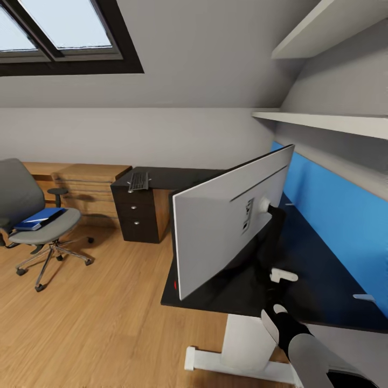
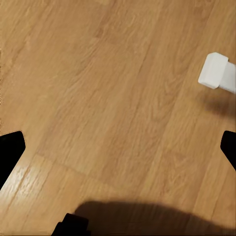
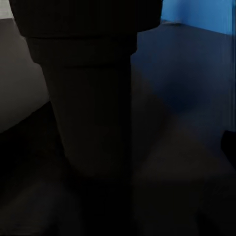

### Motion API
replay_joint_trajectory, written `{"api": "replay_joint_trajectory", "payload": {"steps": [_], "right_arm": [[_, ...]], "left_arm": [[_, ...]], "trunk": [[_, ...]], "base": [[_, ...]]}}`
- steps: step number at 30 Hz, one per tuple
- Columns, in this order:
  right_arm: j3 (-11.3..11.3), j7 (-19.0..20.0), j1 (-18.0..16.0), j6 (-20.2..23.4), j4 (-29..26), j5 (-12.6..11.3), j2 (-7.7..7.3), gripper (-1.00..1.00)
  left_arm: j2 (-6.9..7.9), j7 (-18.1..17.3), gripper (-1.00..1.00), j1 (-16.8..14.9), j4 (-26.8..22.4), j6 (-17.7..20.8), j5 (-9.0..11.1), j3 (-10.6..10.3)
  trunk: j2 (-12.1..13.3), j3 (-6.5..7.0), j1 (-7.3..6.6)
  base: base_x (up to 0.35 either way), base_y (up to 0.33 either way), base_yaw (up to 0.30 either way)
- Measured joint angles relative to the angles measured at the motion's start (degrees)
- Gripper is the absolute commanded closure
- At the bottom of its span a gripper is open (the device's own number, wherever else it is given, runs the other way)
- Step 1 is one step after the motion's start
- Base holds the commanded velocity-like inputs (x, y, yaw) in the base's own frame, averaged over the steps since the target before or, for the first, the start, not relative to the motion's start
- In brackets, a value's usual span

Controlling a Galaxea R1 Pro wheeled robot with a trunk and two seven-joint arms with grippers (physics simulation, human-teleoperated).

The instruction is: In the bedroom, organize the workspace by keeping the computer under the desk, ensuring the monitor is on the desk, placing the keyboard on the desk next to the monitor, placing the mouse on the desk next to the keyboard, moving the folder from the swivel chair onto the desk next to the mouse, stacking the notebook on top of the folder with the pen on top of the notebook, and positioning the swivel chair next to the desk.

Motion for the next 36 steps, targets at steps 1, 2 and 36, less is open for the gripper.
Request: {"api": "replay_joint_trajectory", "payload": {"steps": [1,2,36], "right_arm": [[0.00,0.00,0.00,0.00,-0.01,0.00,0.01,-1.00],[0.00,0.00,0.00,0.00,-0.02,0.00,0.01,-1.00],[0.00,-0.04,0.00,0.01,0.13,0.00,-0.06,-1.00]], "left_arm": [[0.00,0.00,-1.00,0.00,0.00,0.00,0.01,0.00],[0.00,-0.02,-1.00,0.00,0.00,0.00,0.00,0.00],[0.00,0.07,-1.00,0.00,0.00,-4.31,0.02,0.00]], "trunk": [[0.00,0.00,0.00],[0.00,0.00,-0.01],[3.21,1.44,-1.78]], "base": [[-0.148,0.000,0.000],[-0.118,0.000,0.000],[-0.011,0.000,0.000]]}}
